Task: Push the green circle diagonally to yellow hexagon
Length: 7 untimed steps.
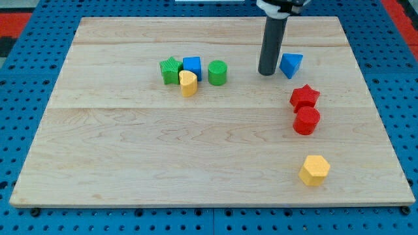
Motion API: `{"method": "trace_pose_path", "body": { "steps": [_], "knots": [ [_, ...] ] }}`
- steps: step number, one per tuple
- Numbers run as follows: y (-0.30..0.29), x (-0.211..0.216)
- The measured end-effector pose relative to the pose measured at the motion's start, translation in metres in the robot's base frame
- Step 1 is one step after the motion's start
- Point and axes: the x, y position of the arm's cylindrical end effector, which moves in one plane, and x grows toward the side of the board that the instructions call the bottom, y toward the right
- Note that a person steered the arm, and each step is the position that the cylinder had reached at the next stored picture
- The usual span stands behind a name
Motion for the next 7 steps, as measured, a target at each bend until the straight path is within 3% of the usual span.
{"method": "trace_pose_path", "body": {
  "steps": [2,4,5,7],
  "knots": [
    [-0.061,-0.004],
    [-0.087,0.025],
    [-0.072,0.022],
    [0.019,-0.055]
  ]
}}
